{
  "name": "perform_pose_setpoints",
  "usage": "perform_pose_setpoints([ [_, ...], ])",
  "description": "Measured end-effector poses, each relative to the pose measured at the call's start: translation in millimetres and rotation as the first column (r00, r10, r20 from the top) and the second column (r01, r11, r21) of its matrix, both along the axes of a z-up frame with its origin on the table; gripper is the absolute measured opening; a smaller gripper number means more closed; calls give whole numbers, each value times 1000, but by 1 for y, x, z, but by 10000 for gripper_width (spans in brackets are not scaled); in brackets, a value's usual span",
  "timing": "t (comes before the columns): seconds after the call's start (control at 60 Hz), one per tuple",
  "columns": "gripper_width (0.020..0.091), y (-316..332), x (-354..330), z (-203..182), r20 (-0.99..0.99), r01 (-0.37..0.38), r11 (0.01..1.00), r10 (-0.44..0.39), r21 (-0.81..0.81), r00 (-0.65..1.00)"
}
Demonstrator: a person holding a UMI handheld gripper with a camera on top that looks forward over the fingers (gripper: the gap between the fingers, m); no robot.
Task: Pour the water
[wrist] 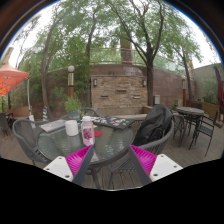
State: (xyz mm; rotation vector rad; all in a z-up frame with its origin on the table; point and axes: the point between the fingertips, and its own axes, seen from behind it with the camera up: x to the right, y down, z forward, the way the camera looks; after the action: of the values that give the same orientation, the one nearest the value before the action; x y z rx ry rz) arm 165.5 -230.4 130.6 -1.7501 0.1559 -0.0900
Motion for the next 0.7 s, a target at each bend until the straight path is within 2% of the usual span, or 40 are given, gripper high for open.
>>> perform_pose_setpoints([
  [0.267,829,-3,7,8,33,30,1000,-30,10,999],
  [0.4,832,10,-12,3,24,-14,1000,14,6,1000],
  [0.7,828,137,-78,-29,61,-105,994,105,2,993],
])
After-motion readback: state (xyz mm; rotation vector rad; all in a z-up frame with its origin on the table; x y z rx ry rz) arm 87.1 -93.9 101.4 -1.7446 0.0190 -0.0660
